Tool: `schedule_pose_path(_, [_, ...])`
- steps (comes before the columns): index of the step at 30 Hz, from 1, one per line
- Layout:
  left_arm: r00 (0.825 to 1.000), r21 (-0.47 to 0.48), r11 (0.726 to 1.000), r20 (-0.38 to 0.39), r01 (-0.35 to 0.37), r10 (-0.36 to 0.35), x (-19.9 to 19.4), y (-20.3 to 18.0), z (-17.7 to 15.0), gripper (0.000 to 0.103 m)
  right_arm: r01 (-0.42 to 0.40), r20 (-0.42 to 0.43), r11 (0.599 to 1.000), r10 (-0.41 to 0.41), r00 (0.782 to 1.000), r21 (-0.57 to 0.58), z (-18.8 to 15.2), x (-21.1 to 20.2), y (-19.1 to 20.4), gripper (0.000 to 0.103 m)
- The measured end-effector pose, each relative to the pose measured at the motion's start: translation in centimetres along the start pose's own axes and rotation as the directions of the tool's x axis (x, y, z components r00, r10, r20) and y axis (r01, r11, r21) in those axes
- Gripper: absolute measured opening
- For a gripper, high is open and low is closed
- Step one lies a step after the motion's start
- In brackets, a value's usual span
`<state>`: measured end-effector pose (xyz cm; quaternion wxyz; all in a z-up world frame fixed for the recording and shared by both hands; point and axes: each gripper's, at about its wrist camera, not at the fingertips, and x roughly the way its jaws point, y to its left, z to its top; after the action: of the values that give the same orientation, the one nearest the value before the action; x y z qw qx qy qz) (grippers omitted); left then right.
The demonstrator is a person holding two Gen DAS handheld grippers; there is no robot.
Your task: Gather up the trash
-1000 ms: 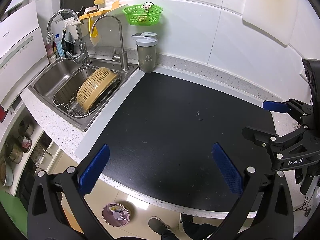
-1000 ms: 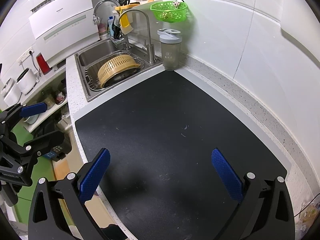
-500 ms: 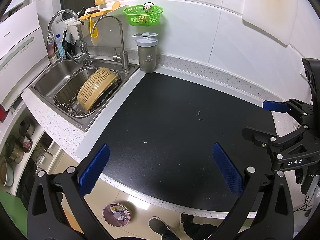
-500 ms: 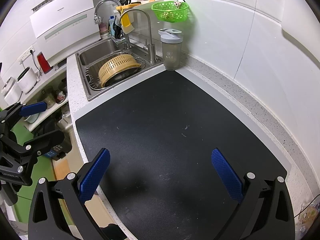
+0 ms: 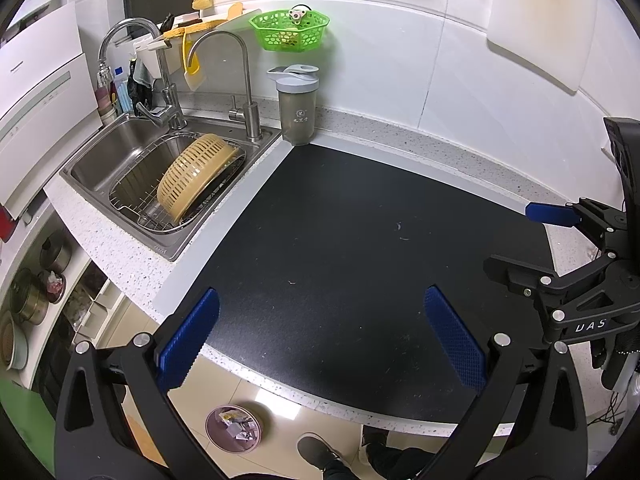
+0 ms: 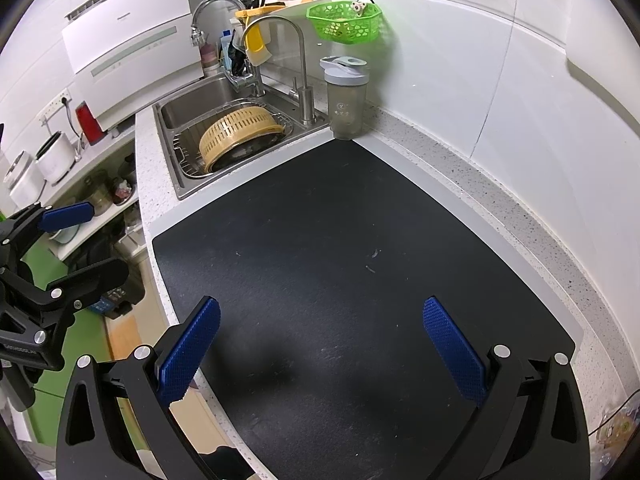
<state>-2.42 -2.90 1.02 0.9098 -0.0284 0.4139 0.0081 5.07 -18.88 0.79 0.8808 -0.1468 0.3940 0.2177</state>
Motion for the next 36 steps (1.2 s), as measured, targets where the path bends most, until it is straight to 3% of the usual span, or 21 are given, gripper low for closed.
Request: schedule_pose_path(36, [1.000, -0.013, 1.000, 0.005, -0.007, 0.007, -0.1, 0.5, 0.1, 0.100, -0.012, -0.012, 1.000, 0.012, 1.000, -0.017, 0.4, 1.0, 0.0, 0.097])
